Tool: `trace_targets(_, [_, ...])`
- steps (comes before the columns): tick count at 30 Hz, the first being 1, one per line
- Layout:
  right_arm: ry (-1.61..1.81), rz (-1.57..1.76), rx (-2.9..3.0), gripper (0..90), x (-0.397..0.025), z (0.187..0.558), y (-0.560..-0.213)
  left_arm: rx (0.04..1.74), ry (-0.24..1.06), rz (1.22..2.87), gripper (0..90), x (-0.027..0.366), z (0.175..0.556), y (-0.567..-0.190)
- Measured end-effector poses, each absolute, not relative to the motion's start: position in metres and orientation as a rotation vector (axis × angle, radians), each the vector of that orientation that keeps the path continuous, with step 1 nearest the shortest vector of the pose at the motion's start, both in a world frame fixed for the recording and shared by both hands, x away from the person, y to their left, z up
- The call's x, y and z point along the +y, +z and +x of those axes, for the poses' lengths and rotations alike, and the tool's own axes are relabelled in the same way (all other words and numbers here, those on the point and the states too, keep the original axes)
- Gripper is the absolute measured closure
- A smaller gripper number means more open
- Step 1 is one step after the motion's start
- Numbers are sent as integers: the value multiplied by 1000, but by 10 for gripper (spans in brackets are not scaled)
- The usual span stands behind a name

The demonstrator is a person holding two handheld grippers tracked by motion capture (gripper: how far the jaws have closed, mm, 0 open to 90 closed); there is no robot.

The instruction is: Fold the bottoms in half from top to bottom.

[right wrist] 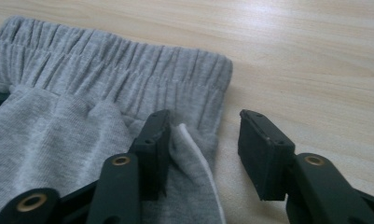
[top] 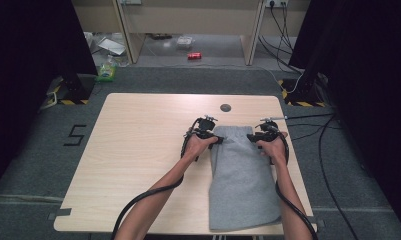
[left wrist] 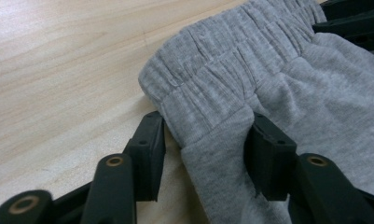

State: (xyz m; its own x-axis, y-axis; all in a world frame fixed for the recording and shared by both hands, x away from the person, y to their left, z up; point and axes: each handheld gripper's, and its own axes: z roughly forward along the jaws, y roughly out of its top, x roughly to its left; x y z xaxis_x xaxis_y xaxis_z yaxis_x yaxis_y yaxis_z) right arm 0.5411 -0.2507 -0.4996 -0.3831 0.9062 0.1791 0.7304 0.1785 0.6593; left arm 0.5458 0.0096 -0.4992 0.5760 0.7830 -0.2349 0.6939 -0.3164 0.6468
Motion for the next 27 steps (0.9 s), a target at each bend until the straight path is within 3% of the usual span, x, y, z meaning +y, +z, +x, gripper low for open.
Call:
trace_targets(3, [1011, 1587, 2205, 559, -251, 542, -499, 1167, 156, 2085, 550, 10, 546, -499])
trace_targets(12, [1063, 1619, 2156, 421, -250, 546, -492, 1156, 161, 2095, 568, 10, 546, -499])
trace_targets(22, [1188, 1629, 2140, 386, -250, 546, -488, 1149, 173, 2112, 570, 9, 545, -498])
trace_targets(27, [1053, 1636, 2194, 341, -237, 550, -496, 1148, 174, 2113, 571, 9, 545, -498])
